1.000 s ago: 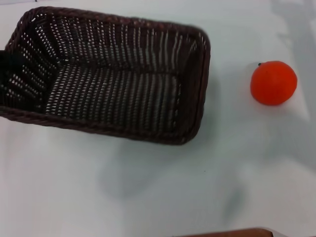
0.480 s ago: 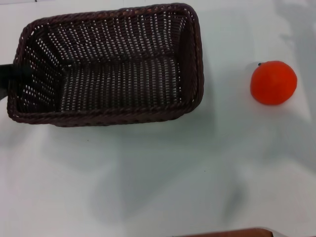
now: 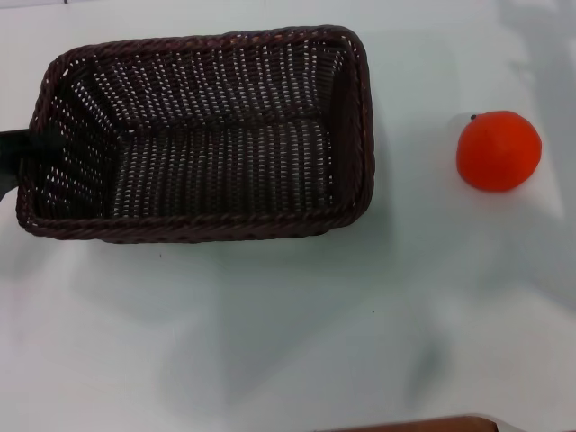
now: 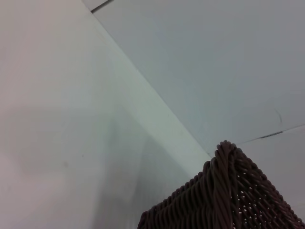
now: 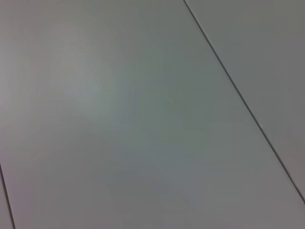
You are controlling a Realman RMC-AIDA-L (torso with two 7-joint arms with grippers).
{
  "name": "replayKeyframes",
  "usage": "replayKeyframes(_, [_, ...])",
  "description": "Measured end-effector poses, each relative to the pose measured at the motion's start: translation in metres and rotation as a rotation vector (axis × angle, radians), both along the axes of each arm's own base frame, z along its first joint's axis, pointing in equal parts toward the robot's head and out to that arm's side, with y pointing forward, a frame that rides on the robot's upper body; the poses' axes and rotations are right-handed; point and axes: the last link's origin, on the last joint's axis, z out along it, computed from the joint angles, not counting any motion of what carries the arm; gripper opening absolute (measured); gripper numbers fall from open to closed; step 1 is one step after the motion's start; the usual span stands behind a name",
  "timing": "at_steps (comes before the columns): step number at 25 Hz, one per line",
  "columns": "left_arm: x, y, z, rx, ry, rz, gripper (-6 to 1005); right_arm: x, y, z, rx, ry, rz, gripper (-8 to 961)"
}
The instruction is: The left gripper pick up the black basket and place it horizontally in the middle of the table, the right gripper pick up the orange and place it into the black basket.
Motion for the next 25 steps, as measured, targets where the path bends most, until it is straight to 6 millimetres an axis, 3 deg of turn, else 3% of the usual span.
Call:
replayKeyframes(9, [0.003, -0.006, -0.001, -0.039, -0.031, -0.014, 204, 0.000, 0.001, -0.003, -0.013, 0.004, -0.005, 713])
replayKeyframes(19, [0.000, -0.018, 0.003, -0.064, -0.058, -0.018, 621, 0.001, 0.003, -0.005, -0.027, 0.023, -0.013, 714])
replayKeyframes(25, [-0.004, -0.023, 0.006, -0.066, -0.058, -0.005, 623, 0.001, 0.005, -0.004, -0.030, 0.028, -0.010, 713])
